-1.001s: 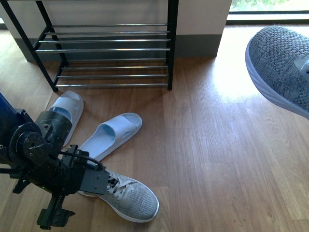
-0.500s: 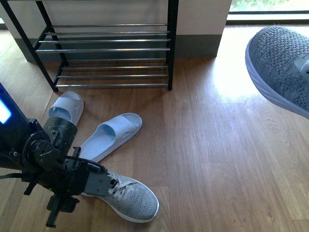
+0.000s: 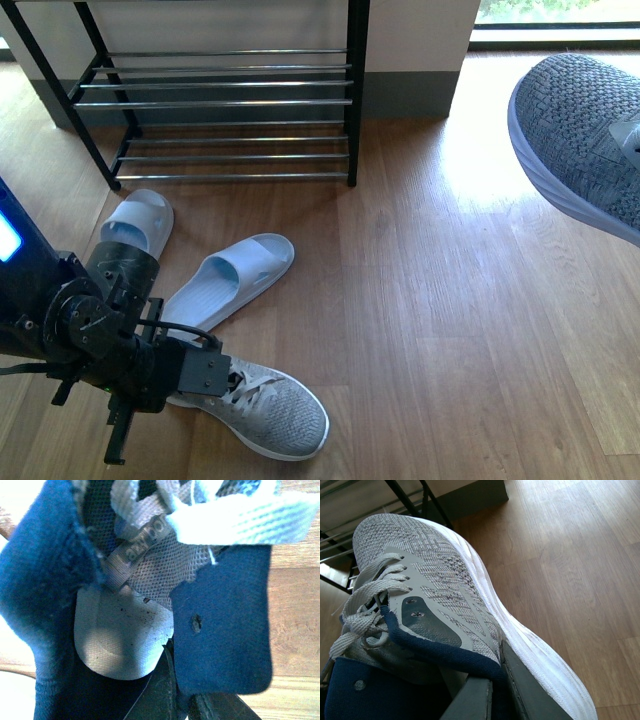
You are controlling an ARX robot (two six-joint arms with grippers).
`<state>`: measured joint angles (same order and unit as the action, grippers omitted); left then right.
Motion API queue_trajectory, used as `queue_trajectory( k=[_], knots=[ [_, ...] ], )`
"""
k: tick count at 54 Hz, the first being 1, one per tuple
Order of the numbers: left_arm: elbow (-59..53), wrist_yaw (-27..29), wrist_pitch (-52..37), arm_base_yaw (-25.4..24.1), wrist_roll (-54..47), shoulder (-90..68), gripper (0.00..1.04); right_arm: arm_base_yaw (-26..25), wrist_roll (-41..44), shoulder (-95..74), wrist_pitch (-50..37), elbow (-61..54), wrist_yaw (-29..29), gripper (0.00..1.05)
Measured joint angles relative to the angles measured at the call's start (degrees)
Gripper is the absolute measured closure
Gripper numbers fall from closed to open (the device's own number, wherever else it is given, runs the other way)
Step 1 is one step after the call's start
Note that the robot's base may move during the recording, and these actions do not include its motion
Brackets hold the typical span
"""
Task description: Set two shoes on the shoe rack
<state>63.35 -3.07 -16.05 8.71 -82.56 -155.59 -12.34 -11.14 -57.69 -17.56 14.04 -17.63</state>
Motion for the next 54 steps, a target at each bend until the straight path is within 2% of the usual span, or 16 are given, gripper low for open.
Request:
queue_trajectory(
  k=[12, 19, 29, 34, 44, 50, 54],
  knots=[
    [-6.6, -2.8, -7.6, 0.9, 8.7, 4.9, 1.03, 0.0, 0.0, 0.0, 0.0, 0.0, 0.0, 1.03],
    [-13.2, -4.0, -14.4, 1.3, 17.7, 13.0, 1.03, 0.0, 0.0, 0.0, 0.0, 0.0, 0.0, 1.03],
    [-22.8, -3.2, -23.6, 1.2, 29.3, 26.6, 1.03, 0.0, 0.0, 0.0, 0.0, 0.0, 0.0, 1.03],
    [-30.9, -0.7, -26.0, 1.2, 36.3, 38.6, 1.03, 0.0, 0.0, 0.0, 0.0, 0.0, 0.0, 1.03],
    [-44.2, 5.4, -19.3, 1.5, 45.6, 62.7, 1.03, 0.0, 0.0, 0.0, 0.0, 0.0, 0.0, 1.03],
    [-49.2, 8.5, -11.1, 2.3, 48.9, 78.2, 1.03, 0.0, 0.0, 0.0, 0.0, 0.0, 0.0, 1.03],
    [-51.4, 11.0, -2.6, 3.7, 51.4, 92.2, 1.03, 0.0, 0.0, 0.0, 0.0, 0.0, 0.0, 1.03]
  ],
)
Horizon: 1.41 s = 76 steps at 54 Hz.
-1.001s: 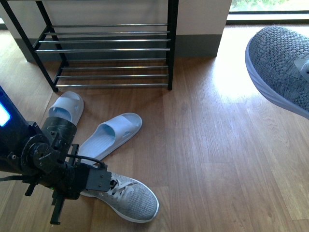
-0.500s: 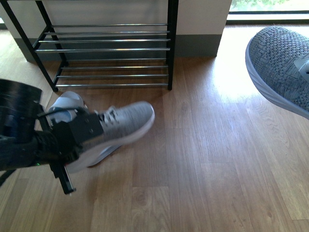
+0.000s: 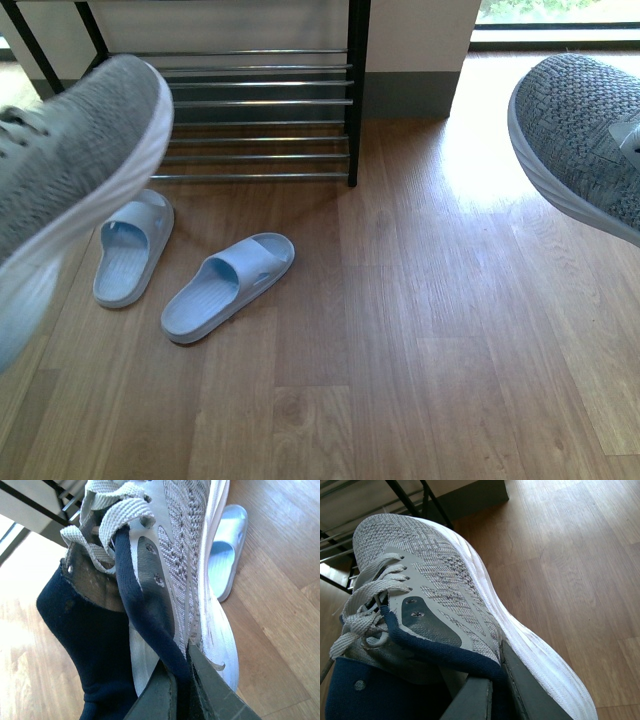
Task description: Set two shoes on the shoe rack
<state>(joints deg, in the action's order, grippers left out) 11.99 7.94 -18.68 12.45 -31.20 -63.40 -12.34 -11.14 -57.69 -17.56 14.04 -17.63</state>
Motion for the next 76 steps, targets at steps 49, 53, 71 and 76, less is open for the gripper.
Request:
queue_trajectory(
  k=[49, 53, 71, 76],
  knots=[
    [-1.0, 20.5, 33.7, 12.2, 13.6, 46.5, 1.03, -0.1, 0.0, 0.0, 0.0, 0.0, 0.5, 1.03],
    [-1.0, 20.6, 33.7, 12.3, 13.5, 46.5, 1.03, -0.1, 0.0, 0.0, 0.0, 0.0, 0.4, 1.03],
    [-1.0, 21.4, 33.7, 12.3, 13.6, 46.5, 1.03, 0.0, 0.0, 0.0, 0.0, -0.2, -0.4, 1.03],
    [-1.0, 21.4, 33.7, 12.3, 13.6, 46.5, 1.03, 0.0, 0.0, 0.0, 0.0, -0.2, -0.4, 1.03]
  ],
)
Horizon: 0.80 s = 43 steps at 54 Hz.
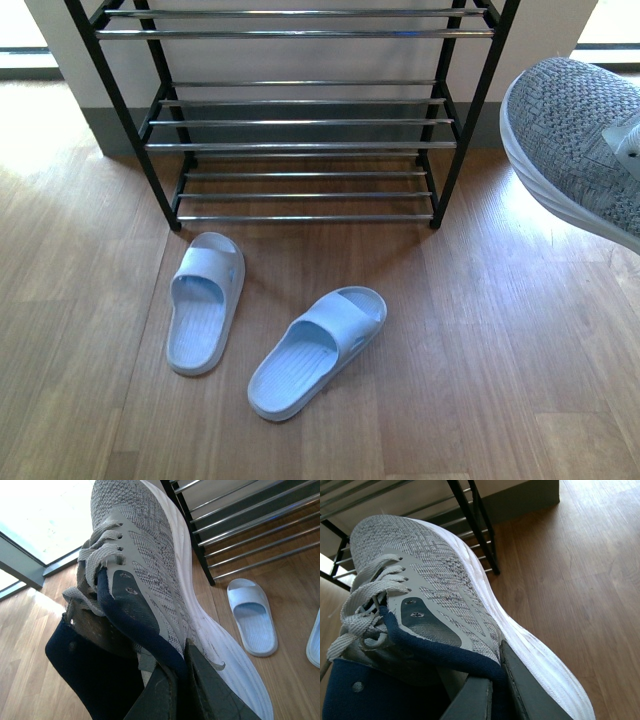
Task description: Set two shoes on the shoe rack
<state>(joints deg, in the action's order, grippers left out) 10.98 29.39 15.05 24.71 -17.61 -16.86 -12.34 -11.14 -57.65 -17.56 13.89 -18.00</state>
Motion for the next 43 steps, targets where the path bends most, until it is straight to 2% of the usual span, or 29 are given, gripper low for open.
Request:
queue_trajectory(
  k=[43],
  knots=[
    [0.0, -0.4, 0.0, 0.0, 0.0, 0.0, 1.03, 0.0, 0.0, 0.0, 0.0, 0.0, 0.2, 1.03]
  ],
)
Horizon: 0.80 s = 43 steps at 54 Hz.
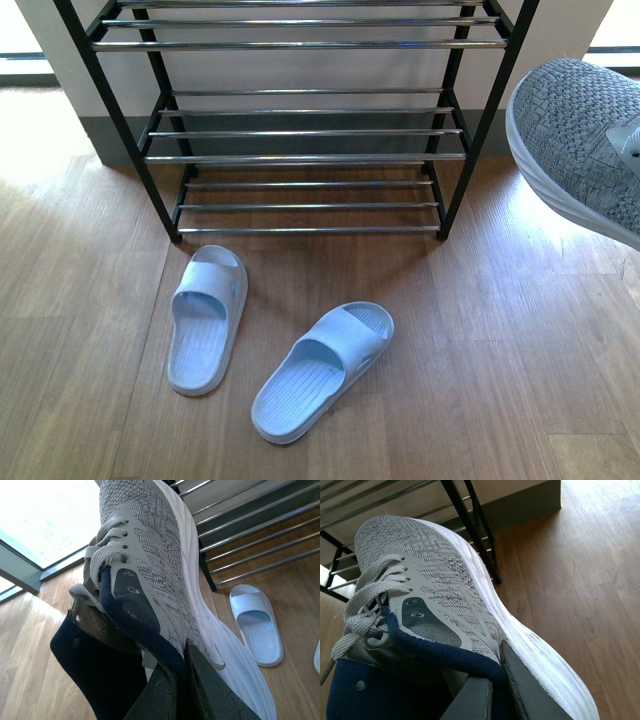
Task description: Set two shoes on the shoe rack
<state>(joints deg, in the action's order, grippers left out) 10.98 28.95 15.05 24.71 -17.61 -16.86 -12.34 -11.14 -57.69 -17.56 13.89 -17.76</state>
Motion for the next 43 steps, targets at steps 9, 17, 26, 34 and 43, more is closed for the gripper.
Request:
queue_trajectory(
  k=[9, 17, 26, 34, 43],
  knots=[
    [0.0, 0.0, 0.0, 0.0, 0.0, 0.0, 1.03, 0.0, 0.0, 0.0, 0.0, 0.0, 0.0, 1.03],
    [0.0, 0.0, 0.0, 0.0, 0.0, 0.0, 1.03, 0.0, 0.0, 0.0, 0.0, 0.0, 0.0, 1.03],
    [0.0, 0.0, 0.0, 0.0, 0.0, 0.0, 1.03, 0.0, 0.0, 0.0, 0.0, 0.0, 0.0, 1.03],
    [0.0, 0.0, 0.0, 0.0, 0.0, 0.0, 1.03, 0.0, 0.0, 0.0, 0.0, 0.0, 0.0, 1.03],
    [0.0, 0.0, 0.0, 0.0, 0.0, 0.0, 1.03, 0.0, 0.0, 0.0, 0.0, 0.0, 0.0, 1.03]
  ],
)
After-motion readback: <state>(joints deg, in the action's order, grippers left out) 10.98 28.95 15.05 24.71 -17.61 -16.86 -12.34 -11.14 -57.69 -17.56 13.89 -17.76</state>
